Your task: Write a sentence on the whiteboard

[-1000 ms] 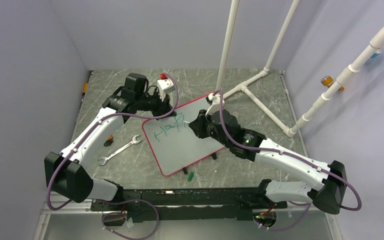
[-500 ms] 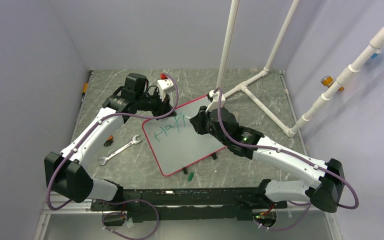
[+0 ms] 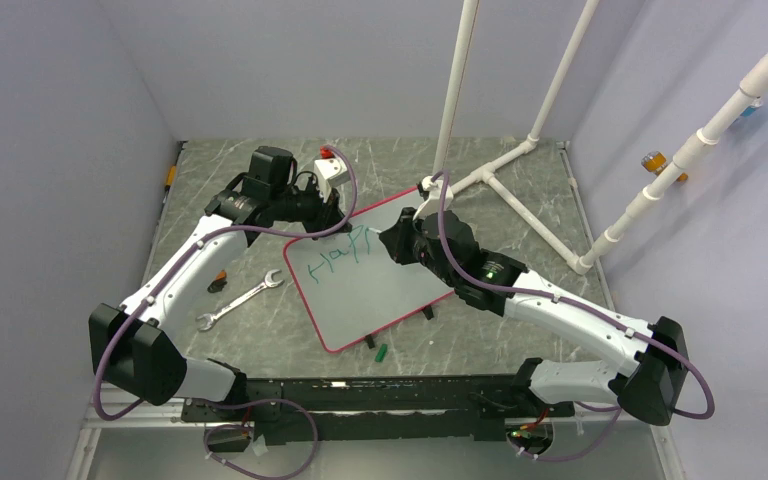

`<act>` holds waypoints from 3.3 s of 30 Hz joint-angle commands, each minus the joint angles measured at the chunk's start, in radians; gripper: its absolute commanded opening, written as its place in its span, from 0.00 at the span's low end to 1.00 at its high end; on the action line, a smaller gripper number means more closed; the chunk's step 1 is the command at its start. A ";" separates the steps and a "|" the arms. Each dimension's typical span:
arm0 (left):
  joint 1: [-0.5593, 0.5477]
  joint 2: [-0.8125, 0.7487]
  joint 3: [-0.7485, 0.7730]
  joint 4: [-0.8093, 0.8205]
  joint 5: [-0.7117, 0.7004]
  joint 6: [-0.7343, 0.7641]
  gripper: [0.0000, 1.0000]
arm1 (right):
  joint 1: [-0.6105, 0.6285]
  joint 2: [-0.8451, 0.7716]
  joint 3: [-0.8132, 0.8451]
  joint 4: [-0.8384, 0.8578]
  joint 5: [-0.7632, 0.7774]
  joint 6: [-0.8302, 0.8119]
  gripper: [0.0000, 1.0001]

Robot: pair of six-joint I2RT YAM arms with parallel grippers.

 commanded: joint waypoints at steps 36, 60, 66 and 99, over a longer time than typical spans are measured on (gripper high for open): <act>-0.004 -0.032 0.000 0.030 -0.031 0.064 0.00 | -0.029 0.012 -0.020 0.059 -0.072 0.042 0.00; -0.004 -0.032 0.002 0.028 -0.042 0.061 0.00 | -0.029 -0.162 -0.044 -0.049 0.018 0.019 0.00; -0.004 -0.028 0.005 0.025 -0.038 0.062 0.00 | -0.029 -0.215 -0.063 -0.085 0.060 0.005 0.00; -0.004 -0.019 0.014 0.015 -0.035 0.062 0.00 | -0.031 -0.265 -0.111 -0.037 -0.027 -0.091 0.00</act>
